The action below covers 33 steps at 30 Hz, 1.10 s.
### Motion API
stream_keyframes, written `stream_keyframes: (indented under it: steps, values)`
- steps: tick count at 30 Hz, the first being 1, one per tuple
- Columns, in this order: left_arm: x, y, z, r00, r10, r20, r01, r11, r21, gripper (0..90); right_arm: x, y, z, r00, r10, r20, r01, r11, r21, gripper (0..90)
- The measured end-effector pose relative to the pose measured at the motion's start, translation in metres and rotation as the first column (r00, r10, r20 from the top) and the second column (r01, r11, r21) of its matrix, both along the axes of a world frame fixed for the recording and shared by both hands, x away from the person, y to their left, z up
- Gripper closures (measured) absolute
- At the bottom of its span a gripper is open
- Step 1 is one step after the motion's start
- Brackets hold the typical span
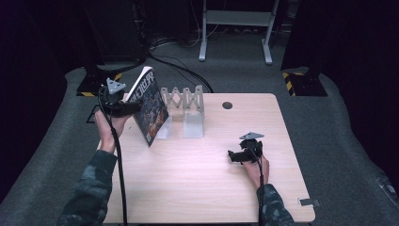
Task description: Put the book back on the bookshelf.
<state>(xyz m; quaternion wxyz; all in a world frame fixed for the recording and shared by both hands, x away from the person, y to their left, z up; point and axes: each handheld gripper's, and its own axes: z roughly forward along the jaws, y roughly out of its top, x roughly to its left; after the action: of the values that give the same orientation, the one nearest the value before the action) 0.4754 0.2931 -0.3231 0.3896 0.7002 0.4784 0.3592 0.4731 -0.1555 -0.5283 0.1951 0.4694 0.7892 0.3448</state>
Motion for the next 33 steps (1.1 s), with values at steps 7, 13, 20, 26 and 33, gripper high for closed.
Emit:
stream_keyframes:
  steps: [7,13,20,26,33]
  values:
    - [-0.012,0.002,-0.025,0.9999,-0.006,-0.016,0.006,1.0000,-0.001,25.8,0.000,0.000,0.000,1.0000,-0.004,0.001,0.004,1.000,0.000,4.4]
    - [-0.015,0.002,-0.055,0.9984,-0.013,-0.055,0.013,0.9998,-0.013,32.8,0.000,0.000,0.000,1.0000,-0.002,0.001,0.002,1.000,0.000,4.6]
    - [-0.013,-0.001,-0.093,0.9926,-0.028,-0.118,0.016,0.9947,-0.102,40.4,0.000,0.000,0.000,1.0000,-0.005,0.002,0.005,1.000,-0.003,4.7]
    - [-0.007,0.000,-0.120,0.9845,-0.021,-0.174,-0.003,0.9907,-0.136,47.1,0.000,0.000,0.000,1.0000,-0.003,0.001,0.003,1.000,-0.001,4.8]
    - [0.001,-0.004,-0.143,0.9776,-0.038,-0.207,-0.001,0.9830,-0.184,57.8,0.000,0.000,0.000,1.0000,-0.004,0.001,0.004,1.000,-0.001,4.8]
